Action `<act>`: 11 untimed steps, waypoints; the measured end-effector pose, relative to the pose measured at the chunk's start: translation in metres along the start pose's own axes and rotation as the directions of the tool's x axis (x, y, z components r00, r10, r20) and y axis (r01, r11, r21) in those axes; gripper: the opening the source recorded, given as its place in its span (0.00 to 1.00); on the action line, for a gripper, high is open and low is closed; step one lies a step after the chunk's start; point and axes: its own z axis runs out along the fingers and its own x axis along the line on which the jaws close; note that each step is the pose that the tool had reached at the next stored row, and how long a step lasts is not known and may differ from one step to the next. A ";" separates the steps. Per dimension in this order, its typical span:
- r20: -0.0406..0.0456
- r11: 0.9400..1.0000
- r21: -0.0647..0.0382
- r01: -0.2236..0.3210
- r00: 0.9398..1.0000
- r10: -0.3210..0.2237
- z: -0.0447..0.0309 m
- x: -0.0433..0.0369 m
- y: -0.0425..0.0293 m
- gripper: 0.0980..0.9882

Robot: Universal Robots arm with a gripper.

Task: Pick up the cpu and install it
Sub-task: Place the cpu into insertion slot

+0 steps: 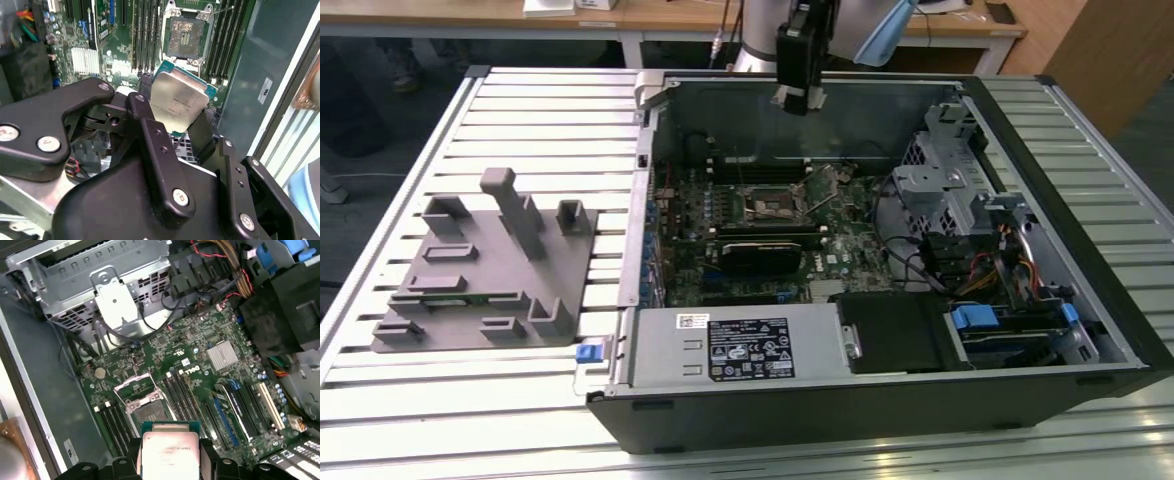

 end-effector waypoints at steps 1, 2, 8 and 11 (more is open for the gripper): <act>0.001 1.000 0.000 -0.009 1.000 0.009 0.0002 0.0002 -0.0001 0.50; 0.001 1.000 0.000 -0.019 1.000 0.019 0.0006 0.0002 -0.0004 0.50; -0.003 0.999 0.000 0.053 0.999 -0.053 0.0023 -0.0002 -0.0011 0.50; -0.006 0.994 0.000 0.108 0.994 -0.108 0.0033 -0.0002 -0.0012 0.50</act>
